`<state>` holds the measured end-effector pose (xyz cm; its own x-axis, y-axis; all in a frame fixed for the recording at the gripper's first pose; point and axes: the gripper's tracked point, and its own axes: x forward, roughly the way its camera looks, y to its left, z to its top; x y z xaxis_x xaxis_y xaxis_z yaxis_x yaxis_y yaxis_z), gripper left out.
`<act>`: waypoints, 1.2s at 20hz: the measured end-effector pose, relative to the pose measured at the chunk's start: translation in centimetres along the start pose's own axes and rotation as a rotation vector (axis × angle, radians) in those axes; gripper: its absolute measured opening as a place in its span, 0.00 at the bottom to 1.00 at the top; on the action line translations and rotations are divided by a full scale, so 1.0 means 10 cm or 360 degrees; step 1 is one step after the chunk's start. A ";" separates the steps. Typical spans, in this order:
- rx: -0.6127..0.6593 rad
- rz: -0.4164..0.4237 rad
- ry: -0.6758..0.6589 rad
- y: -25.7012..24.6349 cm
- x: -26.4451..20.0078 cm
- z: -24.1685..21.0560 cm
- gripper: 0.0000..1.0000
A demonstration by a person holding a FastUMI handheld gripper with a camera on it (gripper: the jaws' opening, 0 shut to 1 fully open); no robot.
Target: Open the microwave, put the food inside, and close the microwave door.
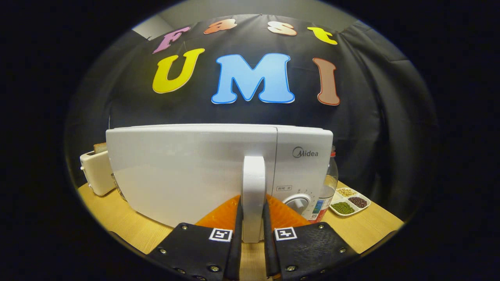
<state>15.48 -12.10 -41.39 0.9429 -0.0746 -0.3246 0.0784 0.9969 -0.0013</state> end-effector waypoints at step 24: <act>-0.0186 0.0506 0.0085 0.91 -1.79 -0.28 0.13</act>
<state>-1.56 -1.64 -38.21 0.8957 0.2386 -0.3752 -0.2571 0.9664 0.0007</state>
